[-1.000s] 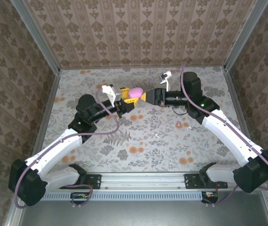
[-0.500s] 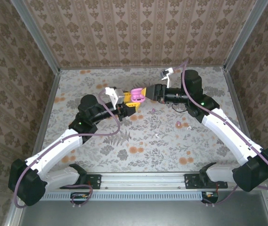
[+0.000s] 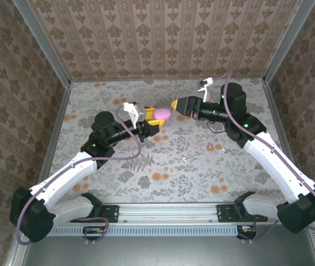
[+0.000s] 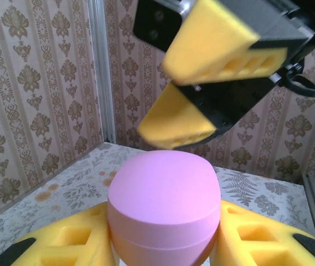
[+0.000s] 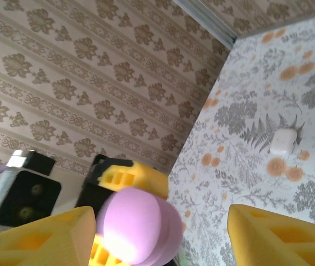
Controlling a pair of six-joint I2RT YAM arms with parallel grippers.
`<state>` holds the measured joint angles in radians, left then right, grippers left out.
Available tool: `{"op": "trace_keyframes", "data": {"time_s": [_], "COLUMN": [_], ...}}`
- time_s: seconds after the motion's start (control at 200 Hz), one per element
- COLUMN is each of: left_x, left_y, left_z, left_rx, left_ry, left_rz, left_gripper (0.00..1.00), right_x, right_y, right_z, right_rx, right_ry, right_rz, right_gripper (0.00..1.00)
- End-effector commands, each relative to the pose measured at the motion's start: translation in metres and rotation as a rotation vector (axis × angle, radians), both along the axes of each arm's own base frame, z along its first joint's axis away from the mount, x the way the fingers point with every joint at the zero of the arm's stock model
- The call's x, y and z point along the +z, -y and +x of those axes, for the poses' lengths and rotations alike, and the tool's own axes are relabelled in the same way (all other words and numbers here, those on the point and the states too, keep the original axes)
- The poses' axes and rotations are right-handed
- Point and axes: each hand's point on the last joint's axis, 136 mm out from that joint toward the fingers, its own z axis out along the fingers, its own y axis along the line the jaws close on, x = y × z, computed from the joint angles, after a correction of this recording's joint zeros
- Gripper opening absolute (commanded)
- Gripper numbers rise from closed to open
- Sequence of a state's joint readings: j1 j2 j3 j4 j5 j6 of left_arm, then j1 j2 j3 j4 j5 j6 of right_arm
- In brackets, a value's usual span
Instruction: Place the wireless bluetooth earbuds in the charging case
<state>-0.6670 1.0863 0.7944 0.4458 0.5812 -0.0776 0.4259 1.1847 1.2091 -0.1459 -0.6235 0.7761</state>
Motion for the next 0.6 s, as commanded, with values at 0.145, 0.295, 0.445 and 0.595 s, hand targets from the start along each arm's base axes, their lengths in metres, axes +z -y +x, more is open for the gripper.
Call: {"op": "trace_keyframes", "data": {"time_s": [0.145,0.295,0.445,0.595], "left_x": [0.020,0.021,0.022,0.024], "left_y": [-0.002,-0.002,0.000,0.001], "left_z": [-0.003,-0.004,-0.004,-0.004], "left_rx": [0.007,0.000,-0.007,-0.006], "left_ry": [0.031,0.043,0.056,0.079], "left_rz": [-0.059,-0.064,-0.061,-0.050], "left_gripper": [0.40,0.40,0.40,0.41], "right_x": [0.000,-0.011,-0.004,-0.007], "right_y": [-0.004,-0.009,-0.028,-0.041], "right_z": [-0.021,-0.010,-0.004,-0.004], "right_rx": [0.108,0.084,0.150,0.209], "right_ry": [0.055,-0.074,-0.200,-0.293], "right_rz": [-0.040,0.025,0.178,0.225], "right_gripper": [0.67,0.66,0.63,0.59]}}
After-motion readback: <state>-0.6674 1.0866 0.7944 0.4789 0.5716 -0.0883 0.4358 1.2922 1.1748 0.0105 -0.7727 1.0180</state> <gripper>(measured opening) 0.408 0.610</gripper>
